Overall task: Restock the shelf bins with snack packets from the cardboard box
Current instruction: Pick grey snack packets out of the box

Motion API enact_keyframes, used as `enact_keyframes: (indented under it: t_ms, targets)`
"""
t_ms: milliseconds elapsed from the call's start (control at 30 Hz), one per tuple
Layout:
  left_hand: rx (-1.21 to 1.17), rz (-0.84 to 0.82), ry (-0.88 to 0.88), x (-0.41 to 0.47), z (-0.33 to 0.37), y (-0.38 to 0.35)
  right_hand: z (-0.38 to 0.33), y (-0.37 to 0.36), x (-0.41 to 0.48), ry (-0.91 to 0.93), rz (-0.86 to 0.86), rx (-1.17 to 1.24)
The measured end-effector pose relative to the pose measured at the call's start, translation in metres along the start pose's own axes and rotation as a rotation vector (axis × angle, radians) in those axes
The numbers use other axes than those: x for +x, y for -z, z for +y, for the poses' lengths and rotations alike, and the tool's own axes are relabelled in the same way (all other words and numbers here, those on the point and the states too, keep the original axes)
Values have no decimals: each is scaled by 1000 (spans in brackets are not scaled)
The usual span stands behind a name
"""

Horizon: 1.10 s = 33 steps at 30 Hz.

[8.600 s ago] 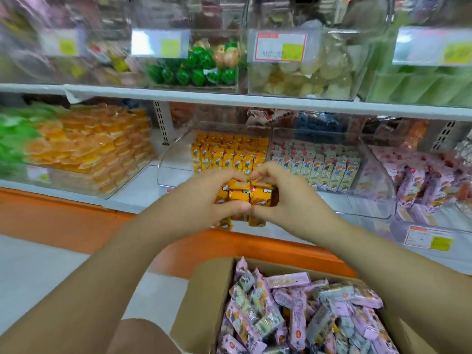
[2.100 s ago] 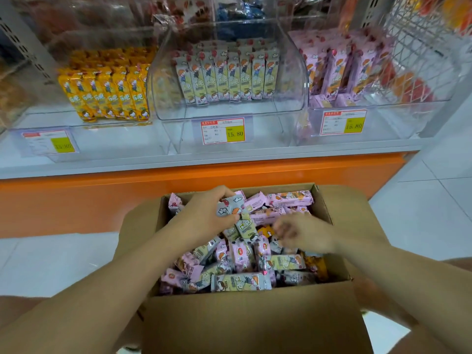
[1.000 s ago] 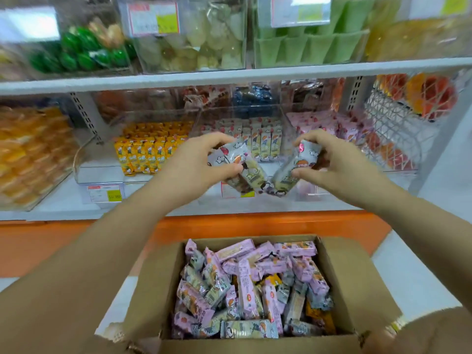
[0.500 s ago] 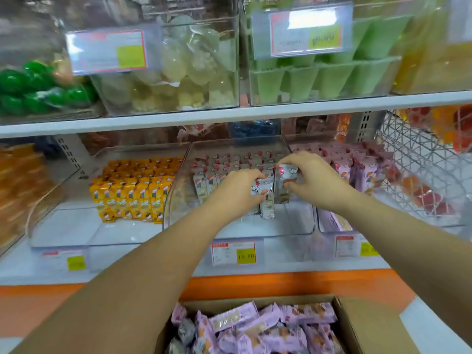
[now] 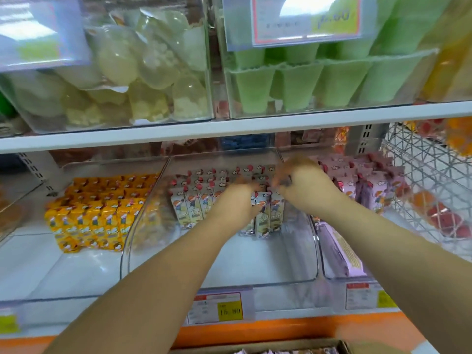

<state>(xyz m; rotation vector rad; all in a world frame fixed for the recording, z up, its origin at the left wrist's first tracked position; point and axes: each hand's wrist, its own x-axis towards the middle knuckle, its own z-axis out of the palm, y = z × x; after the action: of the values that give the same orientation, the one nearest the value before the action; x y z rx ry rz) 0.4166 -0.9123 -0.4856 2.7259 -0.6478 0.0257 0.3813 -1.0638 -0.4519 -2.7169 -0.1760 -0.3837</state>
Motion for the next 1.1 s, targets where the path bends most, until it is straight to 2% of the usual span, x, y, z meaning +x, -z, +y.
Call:
enact_keyframes:
  t_ms: [200, 367, 467, 633, 733, 933, 1100]
  targets:
    - [98, 58, -5, -7, 0, -8, -8, 11, -3, -69, -423, -226]
    - [76, 94, 63, -9, -2, -11, -12, 12, 2, -80, -524, -277]
    - [15, 72, 79, -10, -2, -11, -11, 11, -3, -84, -467, -180]
    - [-106, 32, 86, -20, -4, 3, -10, 20, -32, -55, -219, 85]
    - [-140, 40, 118, -30, -3, 14, -9, 22, -57, -3, -112, 52]
    - [-229, 216, 34, -73, 6, 26, -22, 23, -128, 121, 104, 129]
    - [-334, 415, -163, -150, 22, 14, -34, 6, -200, 109, 42, 320]
